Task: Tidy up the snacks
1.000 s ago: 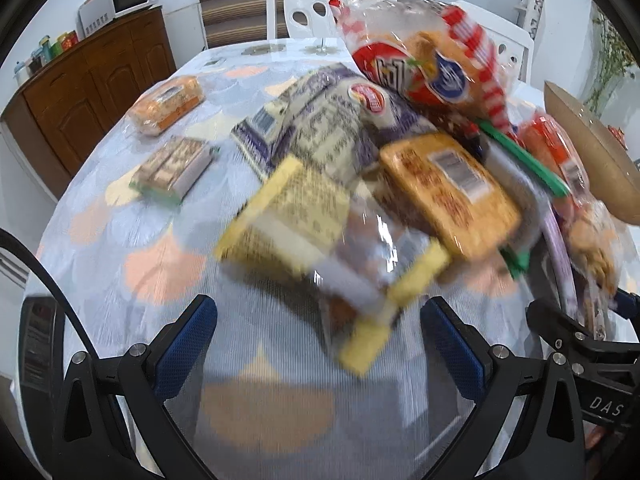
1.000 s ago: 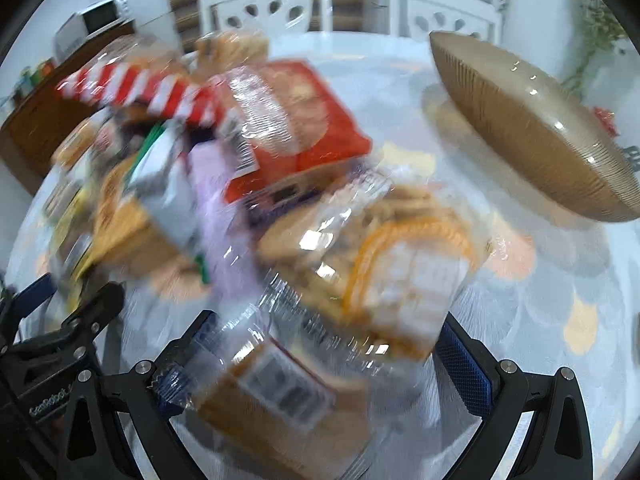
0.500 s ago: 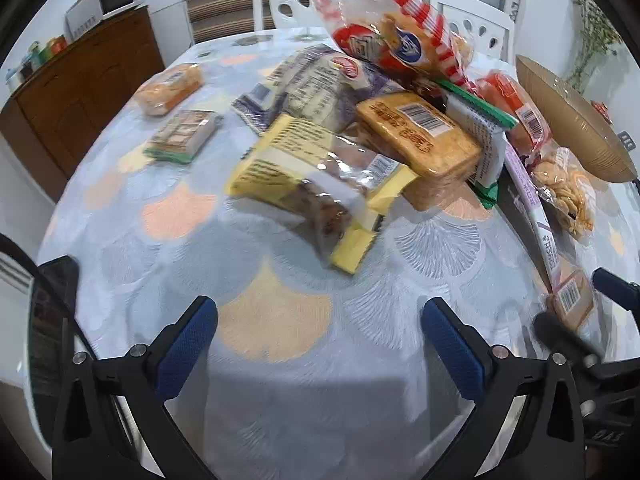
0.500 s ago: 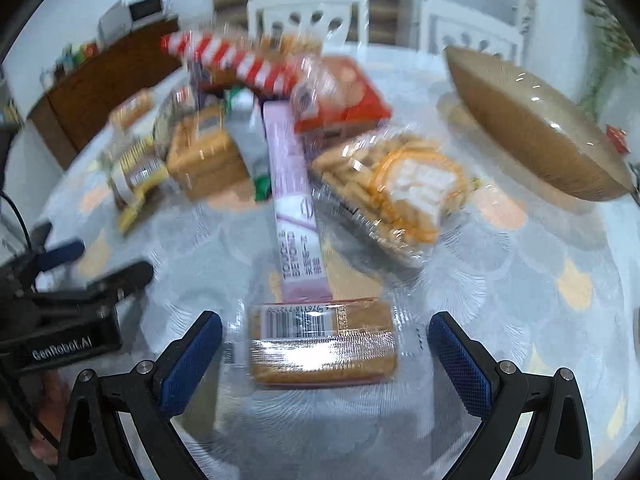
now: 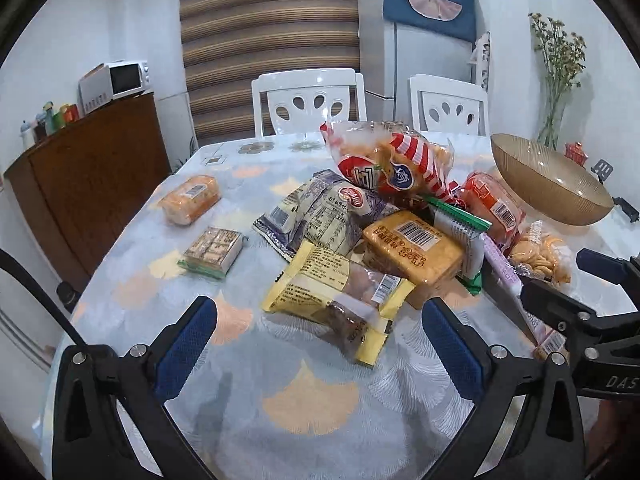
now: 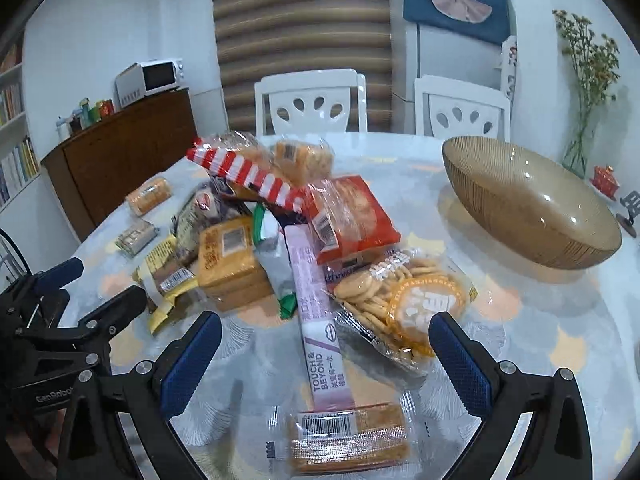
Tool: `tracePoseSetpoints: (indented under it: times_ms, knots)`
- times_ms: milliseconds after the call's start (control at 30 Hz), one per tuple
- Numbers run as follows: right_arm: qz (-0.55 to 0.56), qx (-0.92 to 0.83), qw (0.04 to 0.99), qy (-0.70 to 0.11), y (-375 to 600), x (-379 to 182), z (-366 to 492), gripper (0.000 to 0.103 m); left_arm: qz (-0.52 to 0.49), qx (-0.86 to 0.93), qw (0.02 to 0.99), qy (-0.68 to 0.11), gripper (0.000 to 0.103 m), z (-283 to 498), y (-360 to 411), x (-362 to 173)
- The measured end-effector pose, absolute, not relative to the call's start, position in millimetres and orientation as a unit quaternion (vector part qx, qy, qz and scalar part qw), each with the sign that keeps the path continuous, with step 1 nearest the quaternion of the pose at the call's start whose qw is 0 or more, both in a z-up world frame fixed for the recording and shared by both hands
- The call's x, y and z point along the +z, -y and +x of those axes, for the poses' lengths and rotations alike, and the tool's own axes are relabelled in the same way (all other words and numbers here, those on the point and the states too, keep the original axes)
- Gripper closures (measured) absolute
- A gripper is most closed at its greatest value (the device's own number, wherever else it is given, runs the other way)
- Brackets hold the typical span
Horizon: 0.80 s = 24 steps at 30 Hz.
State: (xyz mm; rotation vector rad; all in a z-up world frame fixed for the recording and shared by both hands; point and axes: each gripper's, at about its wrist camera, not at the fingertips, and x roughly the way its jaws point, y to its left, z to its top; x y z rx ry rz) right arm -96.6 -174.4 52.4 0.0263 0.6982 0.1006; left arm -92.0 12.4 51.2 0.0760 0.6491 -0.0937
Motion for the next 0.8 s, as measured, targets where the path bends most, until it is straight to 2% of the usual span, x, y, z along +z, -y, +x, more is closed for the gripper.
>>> tracePoseSetpoints:
  times_ms: [167, 800]
  knots:
    - [0.012, 0.043, 0.929, -0.367, 178, 46, -88, 0.000, 0.048, -0.038, 0.946, -0.320, 0.001, -90, -6, 51]
    - [0.009, 0.039, 0.928, -0.370, 179, 46, -89, 0.000, 0.031, -0.042, 0.951, -0.305, 0.000, -91, -17, 49]
